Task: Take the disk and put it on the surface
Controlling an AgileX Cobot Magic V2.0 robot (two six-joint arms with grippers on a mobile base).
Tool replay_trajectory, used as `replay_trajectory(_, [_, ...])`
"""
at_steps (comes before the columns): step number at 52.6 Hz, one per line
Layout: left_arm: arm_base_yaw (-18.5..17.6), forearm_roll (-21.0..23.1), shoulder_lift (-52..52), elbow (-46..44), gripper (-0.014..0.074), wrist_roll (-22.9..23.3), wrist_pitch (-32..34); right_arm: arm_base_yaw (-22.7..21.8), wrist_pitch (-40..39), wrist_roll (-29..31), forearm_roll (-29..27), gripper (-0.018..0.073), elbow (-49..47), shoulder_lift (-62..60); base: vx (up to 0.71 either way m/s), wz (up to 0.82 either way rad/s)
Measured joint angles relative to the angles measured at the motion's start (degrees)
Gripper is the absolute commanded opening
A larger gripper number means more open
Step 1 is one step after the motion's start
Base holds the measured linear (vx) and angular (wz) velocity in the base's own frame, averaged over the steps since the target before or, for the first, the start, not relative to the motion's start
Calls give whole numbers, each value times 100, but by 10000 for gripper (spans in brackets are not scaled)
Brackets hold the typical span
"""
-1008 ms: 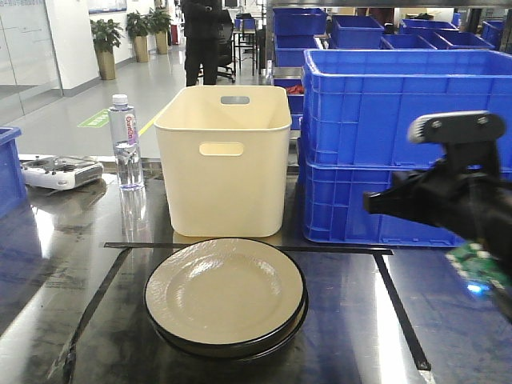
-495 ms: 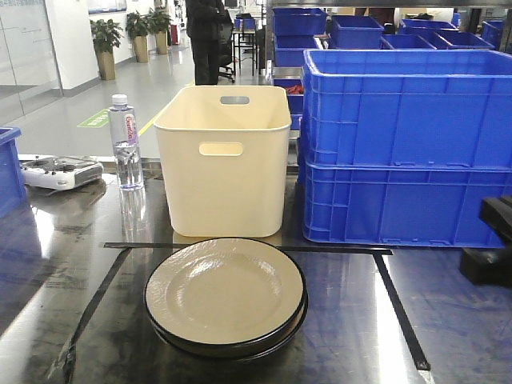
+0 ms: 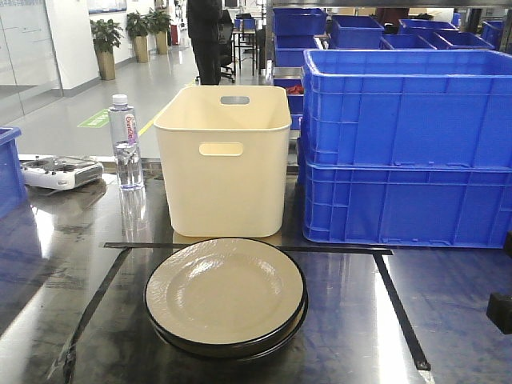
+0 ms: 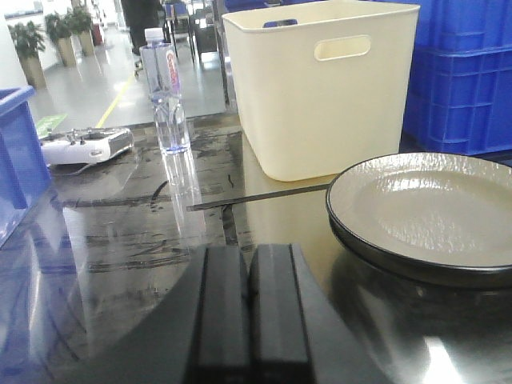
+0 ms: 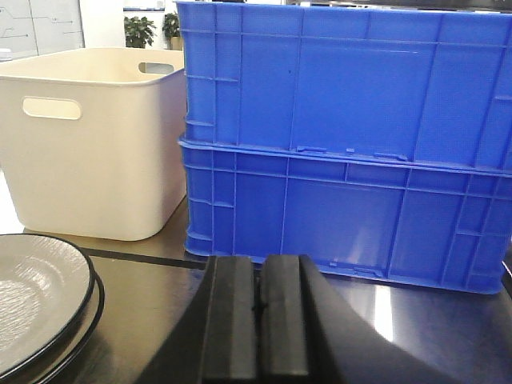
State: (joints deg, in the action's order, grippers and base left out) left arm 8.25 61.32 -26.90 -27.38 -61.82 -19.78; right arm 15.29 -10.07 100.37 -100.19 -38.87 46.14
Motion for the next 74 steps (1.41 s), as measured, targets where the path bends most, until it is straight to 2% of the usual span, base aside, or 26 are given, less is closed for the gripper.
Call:
replay_trajectory(29, [0, 8, 125, 38, -2, -5, -196, 0, -21, 0, 0, -6, 0, 0, 0, 0])
replay_trajectory(37, [0, 13, 133, 38, -2, -5, 37, 0, -25, 0, 0, -6, 0, 0, 0, 0])
replay_trajectory(40, [0, -82, 206, 38, -2, 2, 100, 0, -25, 0, 0, -6, 0, 0, 0, 0])
replay_trajectory(43, [0, -384, 353, 38, -2, 132, 86, 0, -25, 0, 0, -6, 0, 0, 0, 0])
replay_trajectory(47, [0, -1014, 588, 103, -2, 640, 2, 0, -25, 0, 0, -6, 0, 0, 0, 0])
replay_trajectory(50, [0, -1665, 772, 238, -2, 1285, -57, 0, -25, 0, 0, -6, 0, 0, 0, 0])
replay_trajectory(55, [0, -2899, 1110, 669, -2, 2664, -81, 0, -25, 0, 0, -6, 0, 0, 0, 0])
replay_trajectory(58, [0, -3646, 1380, 1052, -2, 3769, -15, 0, -25, 0, -2, -6, 0, 0, 0, 0])
replay_trajectory(61, [0, -4217, 1651, 1425, -2, 4545, 165, 0, -25, 0, -2, -6, 0, 0, 0, 0])
replay_trajectory(65, [0, -4827, 2045, 1953, -2, 5353, 516, 0, -25, 0, -2, -6, 0, 0, 0, 0])
replay_trajectory(69, [0, -5204, 2457, 2481, -2, 5831, 895, 0, -25, 0, -2, -6, 0, 0, 0, 0])
replay_trajectory(74, [0, -5374, 2707, 2852, -2, 6040, 1219, 0, -20, 0, -2, -6, 0, -5, 0, 0])
